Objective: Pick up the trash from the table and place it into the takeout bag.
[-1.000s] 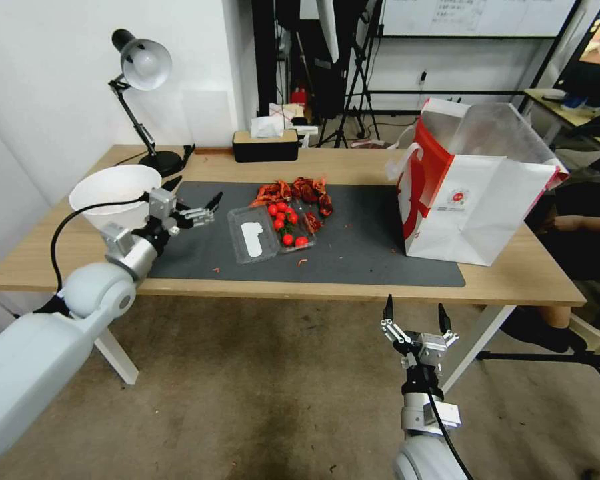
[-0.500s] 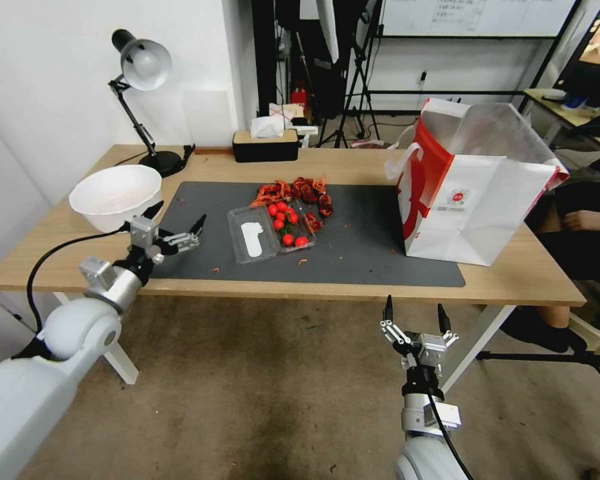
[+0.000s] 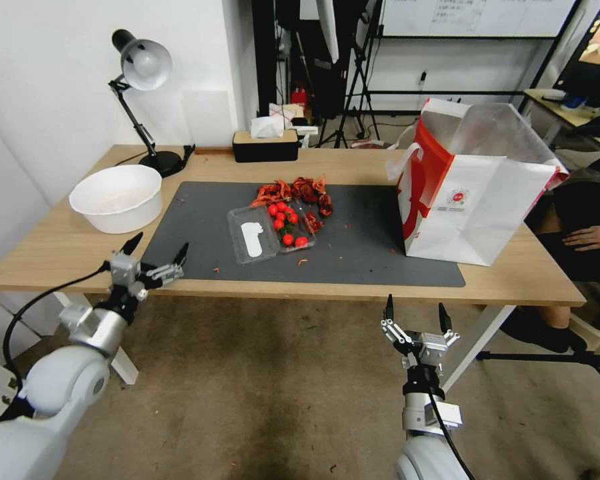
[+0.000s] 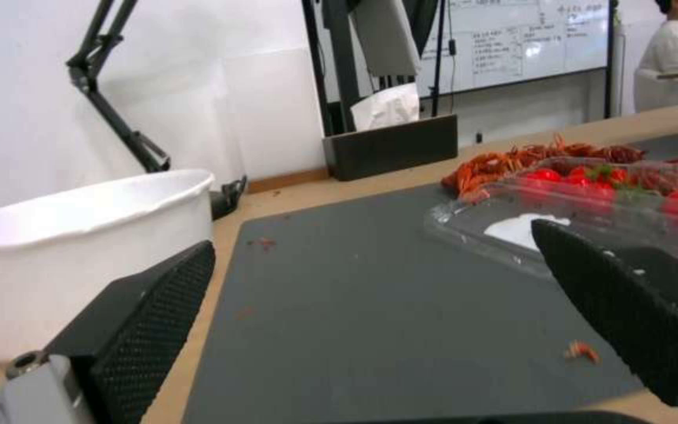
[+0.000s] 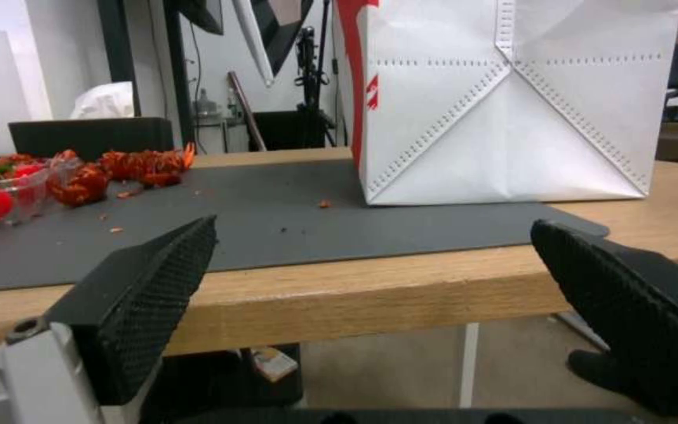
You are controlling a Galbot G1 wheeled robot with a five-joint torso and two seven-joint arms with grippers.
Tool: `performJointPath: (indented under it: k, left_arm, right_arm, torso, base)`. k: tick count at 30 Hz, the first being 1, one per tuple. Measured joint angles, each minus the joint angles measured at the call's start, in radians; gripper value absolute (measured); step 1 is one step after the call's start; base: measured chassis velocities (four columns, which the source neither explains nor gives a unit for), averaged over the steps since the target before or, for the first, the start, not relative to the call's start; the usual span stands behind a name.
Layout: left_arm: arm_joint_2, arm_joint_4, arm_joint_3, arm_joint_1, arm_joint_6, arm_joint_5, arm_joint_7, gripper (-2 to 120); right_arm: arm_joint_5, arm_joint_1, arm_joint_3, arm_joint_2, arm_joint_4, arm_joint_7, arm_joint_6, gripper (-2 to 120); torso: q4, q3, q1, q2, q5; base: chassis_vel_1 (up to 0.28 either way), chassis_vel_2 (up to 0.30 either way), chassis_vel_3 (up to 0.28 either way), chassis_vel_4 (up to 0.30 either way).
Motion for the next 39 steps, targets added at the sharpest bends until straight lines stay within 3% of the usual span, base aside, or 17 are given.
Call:
performJointPath:
  k: [19, 39]
  left_arm:
    - [-0.077, 0.032, -0.031, 0.110, -0.103, 0.061, 0.011, 100]
    - [-0.078, 0.061, -0.023, 0.103, -0.109, 0.064, 0.007, 100]
  right_arm:
    - [0.002, 0.004, -0.002, -0.001, -0.004, 0.000, 0.000, 100]
    - [0.002, 0.005, -0.004, 0.005, -0.006, -0.003, -0.001, 100]
  torso:
    - [-0.0001, 0.000, 0.000, 0.000, -0.0001]
    - [-0.0001, 0.000, 0.000, 0.000, -0.0002]
  base:
    - [0.000, 0.000, 0.000, 0.000]
    - [0.000, 0.000, 0.000, 0.000]
